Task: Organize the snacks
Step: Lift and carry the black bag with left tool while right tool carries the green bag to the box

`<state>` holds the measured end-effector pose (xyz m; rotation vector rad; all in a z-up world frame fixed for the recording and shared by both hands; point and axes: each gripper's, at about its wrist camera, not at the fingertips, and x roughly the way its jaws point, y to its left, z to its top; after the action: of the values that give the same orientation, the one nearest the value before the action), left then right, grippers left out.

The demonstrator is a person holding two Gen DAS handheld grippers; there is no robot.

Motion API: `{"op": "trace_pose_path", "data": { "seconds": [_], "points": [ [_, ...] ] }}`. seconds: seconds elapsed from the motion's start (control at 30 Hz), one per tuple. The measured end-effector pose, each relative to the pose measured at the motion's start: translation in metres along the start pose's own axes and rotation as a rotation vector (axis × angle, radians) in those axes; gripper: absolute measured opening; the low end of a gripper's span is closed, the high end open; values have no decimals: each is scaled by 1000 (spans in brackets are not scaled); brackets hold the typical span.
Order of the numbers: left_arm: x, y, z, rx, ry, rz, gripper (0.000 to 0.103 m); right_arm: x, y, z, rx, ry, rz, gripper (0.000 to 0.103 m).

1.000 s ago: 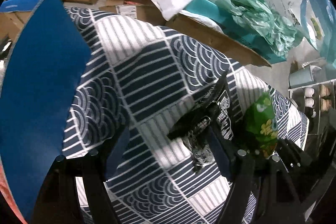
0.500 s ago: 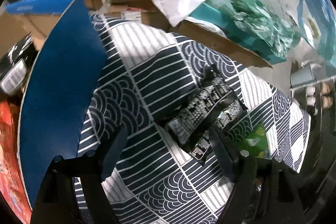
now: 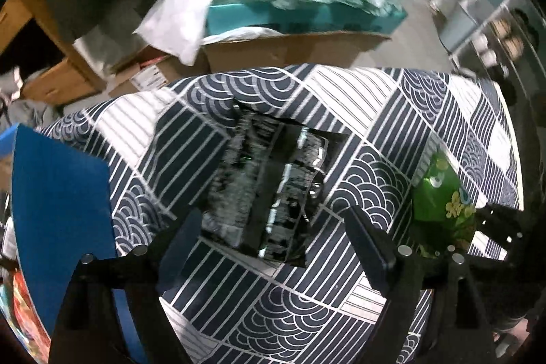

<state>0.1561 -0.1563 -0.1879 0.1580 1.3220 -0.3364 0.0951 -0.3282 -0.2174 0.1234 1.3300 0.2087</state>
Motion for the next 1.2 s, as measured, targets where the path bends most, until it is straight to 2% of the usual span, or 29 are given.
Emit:
{"op": "trace_pose_path", "data": {
  "seconds": [0.07, 0.33, 0.47, 0.5, 0.53, 0.63, 0.67, 0.93, 1.2],
  "points": [
    [7, -5, 3, 16, 19, 11, 92, 0, -1, 1, -3, -3, -5, 36],
    [27, -16, 9, 93, 16, 123, 95, -3, 1, -4, -20, -19, -15, 36],
    [40, -12, 11, 81, 42, 106, 95, -3, 1, -5, -20, -19, -17, 36],
    [39, -12, 9, 81, 24, 110, 95, -4, 2, -6, -20, -20, -17, 36],
    [37, -12, 8, 84, 0, 114, 94, -4, 2, -6, -21, -20, -18, 36],
    [31, -13, 7, 88, -29, 97, 72, -6, 3, -7, -21, -25, -20, 36],
    [30, -12, 6, 88, -29, 87, 69, -7, 4, -7, -21, -26, -21, 36],
    [5, -5, -2, 68, -70, 61, 69, -20, 15, -6, -34, -46, -41, 36],
    [-46, -1, -17, 89, -132, 92, 69, -48, 29, 1, -44, -84, -57, 36]
  ]
}}
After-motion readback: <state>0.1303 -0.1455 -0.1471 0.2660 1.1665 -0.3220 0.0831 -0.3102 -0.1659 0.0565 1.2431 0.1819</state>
